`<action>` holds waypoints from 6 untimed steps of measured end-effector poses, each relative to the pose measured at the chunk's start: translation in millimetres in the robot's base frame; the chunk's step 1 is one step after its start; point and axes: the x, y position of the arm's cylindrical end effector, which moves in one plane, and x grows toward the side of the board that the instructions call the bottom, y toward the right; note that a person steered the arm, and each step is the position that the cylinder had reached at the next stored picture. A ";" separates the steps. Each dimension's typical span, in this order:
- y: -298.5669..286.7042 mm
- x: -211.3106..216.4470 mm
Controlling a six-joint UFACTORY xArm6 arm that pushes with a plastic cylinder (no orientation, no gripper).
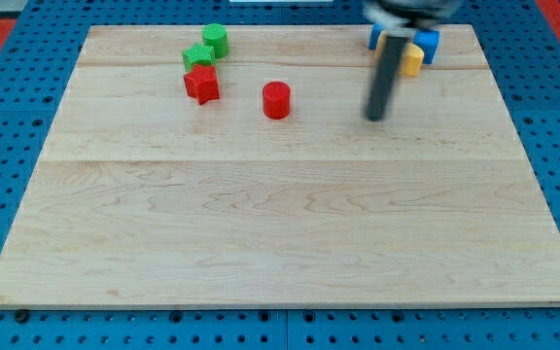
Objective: Slide the arm to the left of the blue triangle
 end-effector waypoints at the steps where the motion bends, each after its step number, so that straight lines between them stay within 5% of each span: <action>1: -17.0 -70.7; 3: 10.1 -171.8; 6: 33.6 -171.0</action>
